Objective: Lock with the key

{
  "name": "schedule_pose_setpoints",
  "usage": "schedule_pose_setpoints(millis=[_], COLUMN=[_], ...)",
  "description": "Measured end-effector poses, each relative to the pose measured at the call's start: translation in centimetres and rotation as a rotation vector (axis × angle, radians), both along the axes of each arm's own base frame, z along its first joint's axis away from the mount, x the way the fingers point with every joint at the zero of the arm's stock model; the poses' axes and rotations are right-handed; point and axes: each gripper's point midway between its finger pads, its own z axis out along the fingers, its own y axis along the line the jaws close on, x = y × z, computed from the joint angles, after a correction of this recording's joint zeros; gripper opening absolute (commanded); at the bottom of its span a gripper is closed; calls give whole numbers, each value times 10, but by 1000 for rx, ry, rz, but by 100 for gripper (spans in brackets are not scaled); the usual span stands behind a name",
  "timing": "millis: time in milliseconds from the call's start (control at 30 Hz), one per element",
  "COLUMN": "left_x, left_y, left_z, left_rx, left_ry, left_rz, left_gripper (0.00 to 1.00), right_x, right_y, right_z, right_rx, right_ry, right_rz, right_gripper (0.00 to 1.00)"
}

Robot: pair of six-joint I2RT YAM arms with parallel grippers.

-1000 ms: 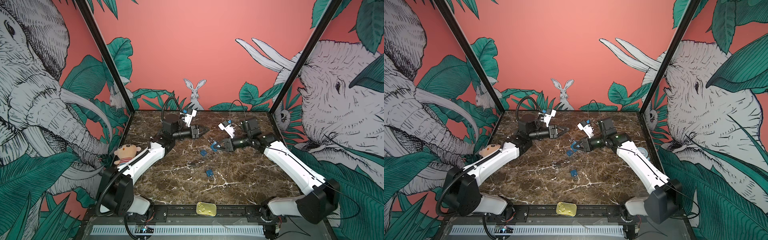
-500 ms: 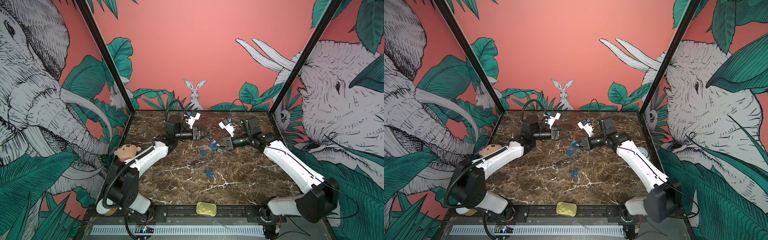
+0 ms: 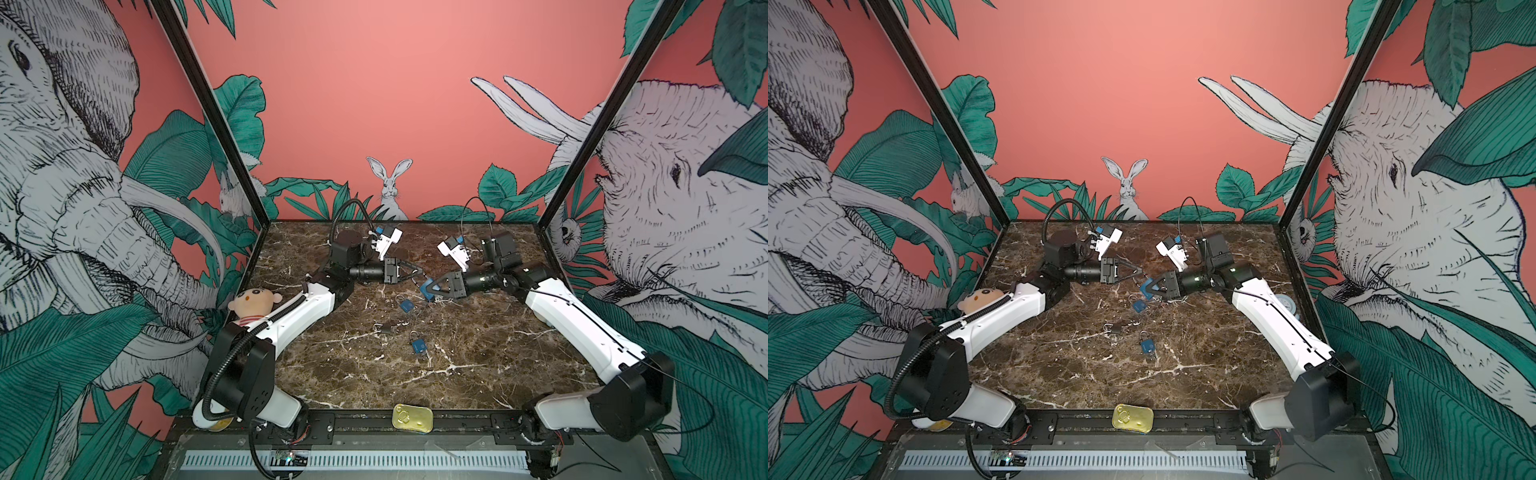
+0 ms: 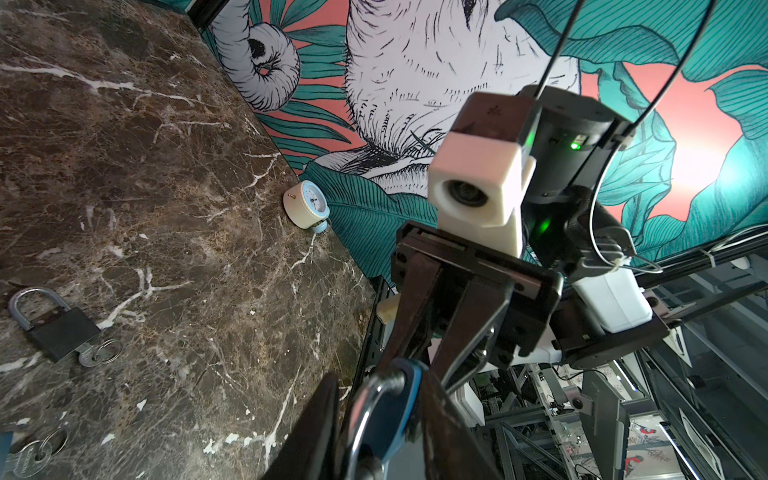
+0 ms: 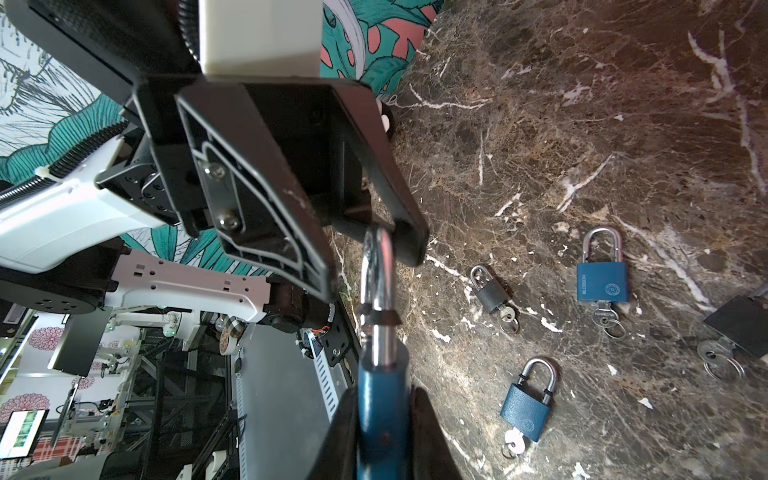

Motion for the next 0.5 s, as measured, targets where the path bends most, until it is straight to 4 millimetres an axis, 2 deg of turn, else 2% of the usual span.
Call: schedule_pose_setpoints(millis=[367,467,500], left_x=[-4,-4,-5], left_y=[2,3,3], left_z=[0,1,3], left_rx=[6,4,0], left_ry=[-9,-1,0], left_rz=[-7,-9,-14], left_gripper=[15,1,0], right_x=[0,-1,-2], right_y=[1,1,1], right_z=[4,5,5], right_rx=[9,12,13], right_ry=[-1,-6,-9], right_rz=[4,11,17], right_gripper=[0,0,0])
